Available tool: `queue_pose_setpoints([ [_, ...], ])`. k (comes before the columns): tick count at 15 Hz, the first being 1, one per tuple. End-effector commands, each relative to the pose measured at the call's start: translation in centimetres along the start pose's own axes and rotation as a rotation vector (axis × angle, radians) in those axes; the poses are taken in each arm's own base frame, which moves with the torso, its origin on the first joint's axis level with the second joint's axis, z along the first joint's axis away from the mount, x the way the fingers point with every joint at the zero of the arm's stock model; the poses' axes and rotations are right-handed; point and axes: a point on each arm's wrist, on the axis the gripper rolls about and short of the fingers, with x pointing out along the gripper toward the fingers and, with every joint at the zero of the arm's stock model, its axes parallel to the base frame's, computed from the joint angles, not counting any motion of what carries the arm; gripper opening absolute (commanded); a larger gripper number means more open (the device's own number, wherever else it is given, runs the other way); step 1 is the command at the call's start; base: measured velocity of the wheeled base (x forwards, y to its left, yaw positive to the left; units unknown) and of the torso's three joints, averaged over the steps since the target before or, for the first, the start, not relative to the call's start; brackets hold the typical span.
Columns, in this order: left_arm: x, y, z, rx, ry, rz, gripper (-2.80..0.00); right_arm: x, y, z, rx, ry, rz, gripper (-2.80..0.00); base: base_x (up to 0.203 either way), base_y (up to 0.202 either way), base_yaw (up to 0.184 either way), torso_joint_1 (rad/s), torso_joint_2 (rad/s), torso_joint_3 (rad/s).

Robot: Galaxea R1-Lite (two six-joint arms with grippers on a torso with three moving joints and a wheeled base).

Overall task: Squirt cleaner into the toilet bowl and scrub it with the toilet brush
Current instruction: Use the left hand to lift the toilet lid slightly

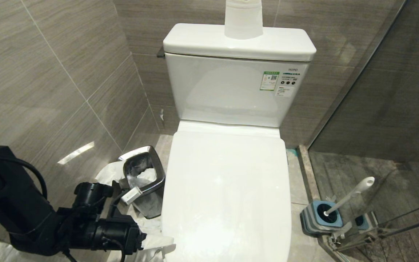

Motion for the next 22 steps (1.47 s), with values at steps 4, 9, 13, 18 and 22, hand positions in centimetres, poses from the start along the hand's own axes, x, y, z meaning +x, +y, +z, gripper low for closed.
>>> queue_pose_setpoints([
  [4,0.5,-0.8,-0.3,0.016,0.019,-0.076,0.00,0.0,0.0,0.0,0.000,0.001,0.000,-2.80,0.000,0.000,0.000,0.000,0.00,0.000],
  [9,0.5,-1.4,-0.7,-0.014,0.018,-0.284,0.00,0.0,0.0,0.0,0.000,0.001,0.000,-2.80,0.000,0.000,0.000,0.001,0.00,-0.010],
  [13,0.3,-1.7,-0.6,-0.036,0.013,-0.362,0.00,0.0,0.0,0.0,0.000,0.001,0.000,-2.80,0.000,0.000,0.000,0.000,0.00,0.000],
  [18,-0.4,-2.0,0.0,-0.043,-0.013,-0.437,0.00,0.0,0.0,0.0,0.000,0.001,0.000,-2.80,0.000,0.000,0.000,0.000,0.00,0.000],
  [22,-0.8,-3.0,0.4,-0.022,-0.013,-0.490,0.00,0.0,0.0,0.0,0.000,0.001,0.000,-2.80,0.000,0.000,0.000,0.000,0.00,0.000],
])
